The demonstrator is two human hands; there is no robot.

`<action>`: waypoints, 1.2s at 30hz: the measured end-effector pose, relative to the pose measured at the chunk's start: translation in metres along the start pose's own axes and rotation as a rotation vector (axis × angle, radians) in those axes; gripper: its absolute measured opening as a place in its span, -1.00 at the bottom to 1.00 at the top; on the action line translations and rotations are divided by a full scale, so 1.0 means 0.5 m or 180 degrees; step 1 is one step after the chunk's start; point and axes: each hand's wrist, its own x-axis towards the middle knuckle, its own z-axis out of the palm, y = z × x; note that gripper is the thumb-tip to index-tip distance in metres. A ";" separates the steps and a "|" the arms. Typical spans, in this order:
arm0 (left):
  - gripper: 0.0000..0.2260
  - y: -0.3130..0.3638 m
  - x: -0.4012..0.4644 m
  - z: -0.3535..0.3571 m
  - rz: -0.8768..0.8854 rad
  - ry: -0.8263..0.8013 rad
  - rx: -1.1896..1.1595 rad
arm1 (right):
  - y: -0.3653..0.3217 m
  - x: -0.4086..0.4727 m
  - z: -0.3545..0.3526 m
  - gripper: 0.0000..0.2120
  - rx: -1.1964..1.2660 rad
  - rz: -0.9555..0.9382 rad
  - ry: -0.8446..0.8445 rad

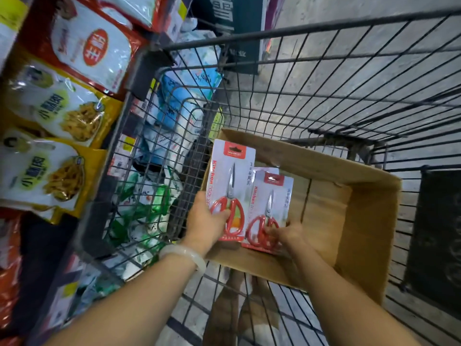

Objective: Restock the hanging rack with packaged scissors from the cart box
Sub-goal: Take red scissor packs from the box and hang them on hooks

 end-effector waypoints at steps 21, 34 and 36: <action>-0.66 0.040 -0.286 -0.193 0.0728 0.0557 -0.1157 | -0.202 -0.554 -0.154 -0.65 0.0022 -0.2106 -0.1070; -0.74 -0.321 -0.587 -0.292 0.0239 0.1675 -0.2962 | -0.041 -0.790 0.063 -0.73 -0.1492 -0.3038 -0.2224; -0.79 -0.401 -0.647 -0.310 0.0167 0.1933 -0.3182 | 0.010 -0.832 0.124 -0.73 -0.1712 -0.3099 -0.2485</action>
